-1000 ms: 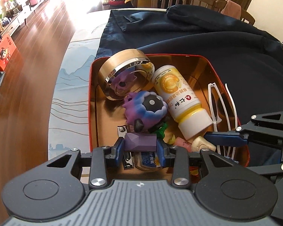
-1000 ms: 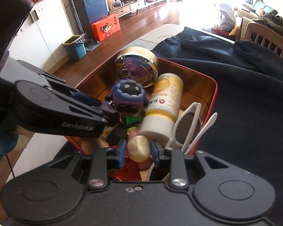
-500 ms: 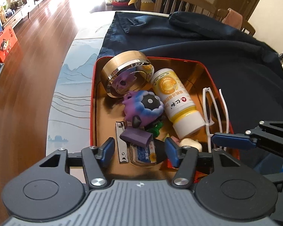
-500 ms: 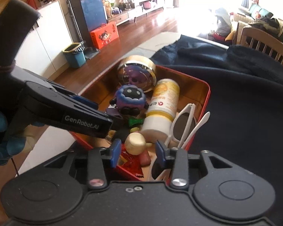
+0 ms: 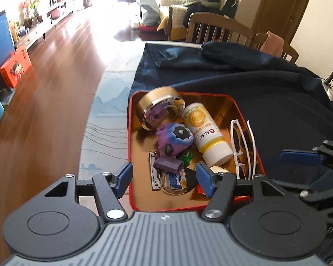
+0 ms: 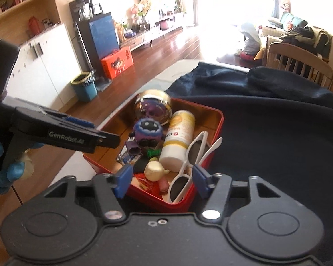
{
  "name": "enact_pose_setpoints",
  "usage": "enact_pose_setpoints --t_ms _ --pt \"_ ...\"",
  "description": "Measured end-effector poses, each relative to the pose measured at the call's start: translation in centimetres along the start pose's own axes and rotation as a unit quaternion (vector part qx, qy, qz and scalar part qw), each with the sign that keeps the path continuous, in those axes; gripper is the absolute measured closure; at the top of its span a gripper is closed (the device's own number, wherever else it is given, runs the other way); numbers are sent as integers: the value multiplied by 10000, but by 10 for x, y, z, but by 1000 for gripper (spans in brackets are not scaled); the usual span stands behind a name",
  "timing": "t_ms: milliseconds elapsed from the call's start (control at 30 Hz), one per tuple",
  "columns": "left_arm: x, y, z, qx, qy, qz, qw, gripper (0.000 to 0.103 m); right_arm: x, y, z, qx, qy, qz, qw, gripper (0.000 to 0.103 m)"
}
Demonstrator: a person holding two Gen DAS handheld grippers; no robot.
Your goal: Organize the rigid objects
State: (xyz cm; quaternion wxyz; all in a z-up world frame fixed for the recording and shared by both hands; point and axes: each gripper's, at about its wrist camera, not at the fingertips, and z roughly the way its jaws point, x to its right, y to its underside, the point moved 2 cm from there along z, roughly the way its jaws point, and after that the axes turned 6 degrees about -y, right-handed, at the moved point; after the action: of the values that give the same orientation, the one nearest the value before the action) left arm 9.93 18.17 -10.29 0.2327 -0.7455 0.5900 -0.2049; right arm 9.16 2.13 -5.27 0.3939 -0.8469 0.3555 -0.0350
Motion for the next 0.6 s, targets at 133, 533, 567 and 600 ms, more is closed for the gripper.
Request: enact_pose_setpoints --t_ms 133,533,567,600 --pt "0 2 -17 172 -20 -3 9998 41 -1 -2 -16 212 -68 121 9997 39" --pt "10 13 -60 533 150 87 9984 32 -4 3 -52 805 22 365 9961 13" --pt "10 14 -62 544 149 81 9984 31 -4 4 -54 846 32 378 9957 12" --pt "11 15 -64 550 166 80 9983 29 -5 4 -56 863 39 390 9955 8"
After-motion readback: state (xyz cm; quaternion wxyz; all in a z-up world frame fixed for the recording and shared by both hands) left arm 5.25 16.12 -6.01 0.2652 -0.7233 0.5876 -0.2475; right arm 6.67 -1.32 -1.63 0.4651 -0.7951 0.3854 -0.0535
